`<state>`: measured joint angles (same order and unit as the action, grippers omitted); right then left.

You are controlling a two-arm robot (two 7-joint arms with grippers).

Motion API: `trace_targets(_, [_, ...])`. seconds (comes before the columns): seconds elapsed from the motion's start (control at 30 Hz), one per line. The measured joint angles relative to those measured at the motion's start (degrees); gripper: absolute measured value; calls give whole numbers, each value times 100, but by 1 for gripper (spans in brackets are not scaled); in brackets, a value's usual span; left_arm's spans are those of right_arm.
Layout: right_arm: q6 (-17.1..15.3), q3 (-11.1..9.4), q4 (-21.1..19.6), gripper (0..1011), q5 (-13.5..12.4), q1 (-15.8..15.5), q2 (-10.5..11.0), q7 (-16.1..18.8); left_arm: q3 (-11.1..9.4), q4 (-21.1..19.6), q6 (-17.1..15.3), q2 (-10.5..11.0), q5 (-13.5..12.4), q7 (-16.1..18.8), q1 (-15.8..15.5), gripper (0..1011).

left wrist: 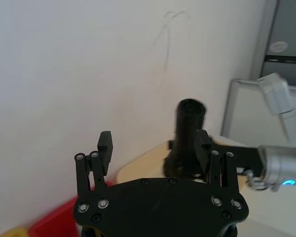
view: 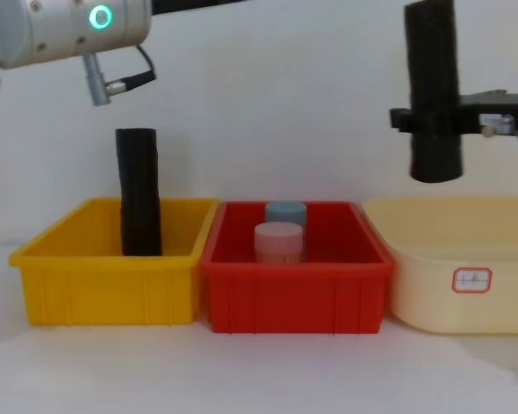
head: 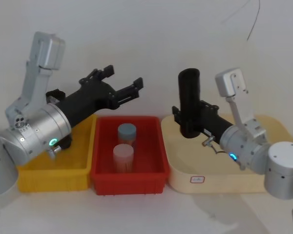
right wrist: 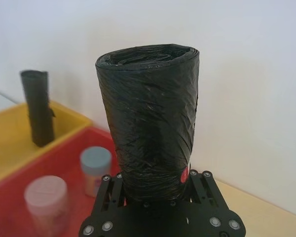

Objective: Pick up the garbage bag with the one hand and transfer it to the other hand.

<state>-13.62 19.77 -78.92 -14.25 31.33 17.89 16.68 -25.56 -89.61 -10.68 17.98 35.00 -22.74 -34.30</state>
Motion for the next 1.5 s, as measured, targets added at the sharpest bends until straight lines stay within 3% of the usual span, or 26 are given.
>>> trace_targets(0.37, [-343,-30,-261,538,259,-73,444,76,225,-109,47,189,-198,522,303,1001])
trace_targets(0.67, [-504,11,-461,538,368,-193,667,259,380,-82,38,283,-441,1015,562,1001])
trace_targets(1.1, [-556,1,-442,538,450,-146,665,333,468,269,-108,191,-862,1812,771,1001])
trace_targets(1.4, [-582,-80,-221,540,469,21,590,338,479,509,-202,71,-1066,2157,794,1001])
trace_targets(1.5, [-586,-100,-167,617,472,61,573,342,483,548,-216,47,-1097,2206,797,1001])
